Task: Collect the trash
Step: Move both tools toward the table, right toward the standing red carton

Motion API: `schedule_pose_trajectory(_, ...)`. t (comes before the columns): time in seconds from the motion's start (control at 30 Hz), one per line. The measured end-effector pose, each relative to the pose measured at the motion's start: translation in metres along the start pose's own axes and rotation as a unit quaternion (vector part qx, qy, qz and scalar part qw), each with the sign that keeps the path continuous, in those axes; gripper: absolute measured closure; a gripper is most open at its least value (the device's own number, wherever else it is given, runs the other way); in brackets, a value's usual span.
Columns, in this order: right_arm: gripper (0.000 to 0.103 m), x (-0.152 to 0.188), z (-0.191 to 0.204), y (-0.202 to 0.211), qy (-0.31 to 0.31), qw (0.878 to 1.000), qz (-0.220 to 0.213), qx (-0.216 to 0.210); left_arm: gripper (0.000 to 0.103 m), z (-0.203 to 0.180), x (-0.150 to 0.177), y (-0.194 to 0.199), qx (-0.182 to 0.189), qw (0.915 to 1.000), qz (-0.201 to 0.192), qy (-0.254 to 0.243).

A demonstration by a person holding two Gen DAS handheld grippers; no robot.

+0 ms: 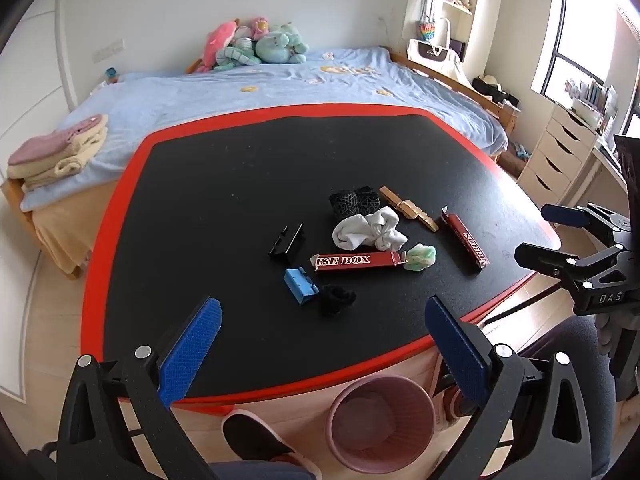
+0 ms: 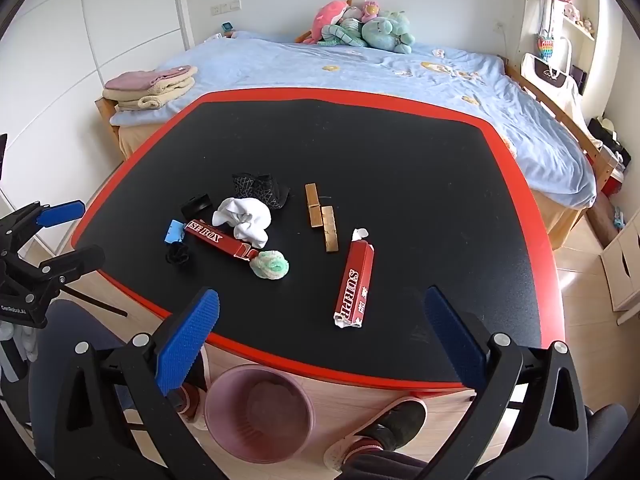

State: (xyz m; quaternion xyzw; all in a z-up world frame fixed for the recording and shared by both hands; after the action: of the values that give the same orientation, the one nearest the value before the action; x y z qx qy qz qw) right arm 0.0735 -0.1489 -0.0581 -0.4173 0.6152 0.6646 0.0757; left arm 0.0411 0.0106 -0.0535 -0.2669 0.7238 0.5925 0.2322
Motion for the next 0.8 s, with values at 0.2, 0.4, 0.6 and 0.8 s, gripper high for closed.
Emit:
schedule_pose_trajectory(0.2, 0.003, -0.001, -0.001, -0.008, 0.0, 1.0, 0.003, 0.0, 0.005, 0.0, 0.0, -0.001, 0.001, 1.0, 0.002, 0.0)
schedule_pose_trajectory(0.4, 0.003, 0.0, -0.002, -0.006, 0.0, 1.0, 0.001, 0.0, 0.005, -0.001, 0.002, -0.004, 0.001, 1.0, 0.005, -0.003)
schedule_pose_trajectory(0.6, 0.003, 0.002, -0.003, -0.009, -0.002, 1.0, 0.002, 0.001, 0.005, 0.0, 0.002, -0.006, 0.002, 1.0, 0.007, -0.004)
schedule_pose_trajectory(0.8, 0.003, 0.001, -0.01, -0.017, -0.005, 1.0, 0.01, 0.006, 0.005, 0.006, -0.002, -0.01, 0.005, 0.9999, 0.013, -0.003)
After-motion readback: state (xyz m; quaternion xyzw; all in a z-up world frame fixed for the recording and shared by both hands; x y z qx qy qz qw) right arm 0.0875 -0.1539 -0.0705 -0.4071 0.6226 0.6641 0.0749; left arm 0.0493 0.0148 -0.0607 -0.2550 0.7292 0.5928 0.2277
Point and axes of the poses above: each gripper's, at about its wrist camera, not at the fingertips, and y roughly against the way its jaws point, z to its left, x to its underside, the point moved 6 cm from there along -y, roughly the way its jaws point, and after that the axes turned 9 degrees about x, right-handed, at the moved point
